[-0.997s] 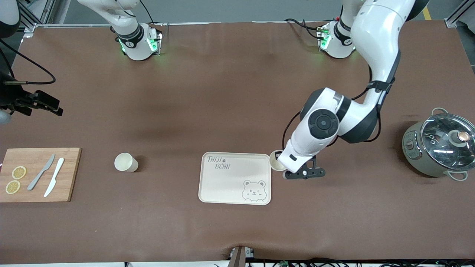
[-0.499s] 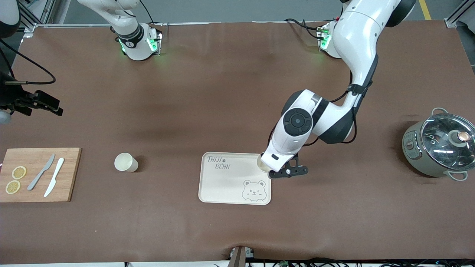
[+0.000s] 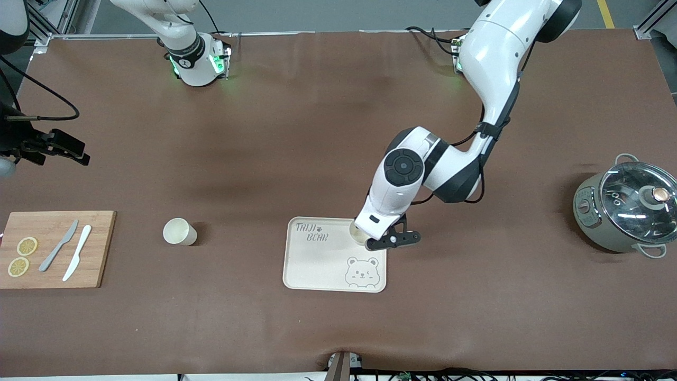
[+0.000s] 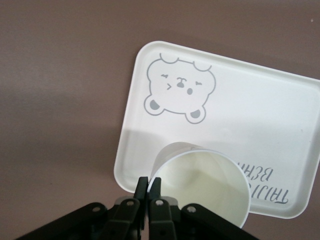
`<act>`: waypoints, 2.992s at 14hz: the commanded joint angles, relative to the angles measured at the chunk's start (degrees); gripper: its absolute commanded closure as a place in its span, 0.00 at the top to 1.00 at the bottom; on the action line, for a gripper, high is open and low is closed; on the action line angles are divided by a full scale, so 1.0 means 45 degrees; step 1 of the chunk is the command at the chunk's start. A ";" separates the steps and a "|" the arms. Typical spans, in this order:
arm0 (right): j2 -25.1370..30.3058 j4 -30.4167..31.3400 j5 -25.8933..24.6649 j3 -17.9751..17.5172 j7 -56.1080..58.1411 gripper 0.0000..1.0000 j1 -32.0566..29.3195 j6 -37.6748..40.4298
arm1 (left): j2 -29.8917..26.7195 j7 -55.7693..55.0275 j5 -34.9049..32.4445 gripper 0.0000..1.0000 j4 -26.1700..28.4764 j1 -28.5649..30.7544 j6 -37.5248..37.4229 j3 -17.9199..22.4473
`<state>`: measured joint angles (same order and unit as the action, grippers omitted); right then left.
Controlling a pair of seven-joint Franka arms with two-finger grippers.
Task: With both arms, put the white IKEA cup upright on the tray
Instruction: 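Carry the white cup with the left gripper onto the tray, then lower the cup onto the tray and open the left gripper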
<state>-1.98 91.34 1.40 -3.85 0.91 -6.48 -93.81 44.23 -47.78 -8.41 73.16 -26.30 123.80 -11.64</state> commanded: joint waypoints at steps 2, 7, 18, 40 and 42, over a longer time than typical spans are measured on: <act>-0.0067 -0.0104 -0.0018 -0.0004 0.0110 1.00 0.0013 0.0026 | 0.0443 -0.0242 0.0033 0.00 -0.0204 -0.0152 0.0594 0.0164; -0.0067 -0.0104 -0.0018 -0.0004 0.0110 1.00 0.0013 0.0045 | 0.0483 -0.0417 0.0014 0.00 0.0302 -0.0288 0.1745 0.0164; -0.0067 -0.0104 -0.0018 -0.0004 0.0110 1.00 0.0013 0.0104 | 0.0795 -0.0965 -0.0611 0.00 0.1339 -0.0679 0.2626 0.0203; -0.0165 -0.0123 -0.0018 -0.0004 0.0110 1.00 0.0013 0.0026 | 0.0561 -0.0711 -0.1178 0.00 0.2120 -0.0425 0.2626 0.0203; -0.0165 -0.0123 -0.0018 -0.0004 0.0110 1.00 0.0013 0.0045 | 0.0542 -0.0653 -0.1275 0.00 0.2062 -0.0464 0.2607 0.0203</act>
<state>-2.35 91.35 1.40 -3.86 0.91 -6.47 -93.78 47.43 -50.57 -11.35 79.73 -28.46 135.15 -11.57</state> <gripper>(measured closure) 0.000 0.952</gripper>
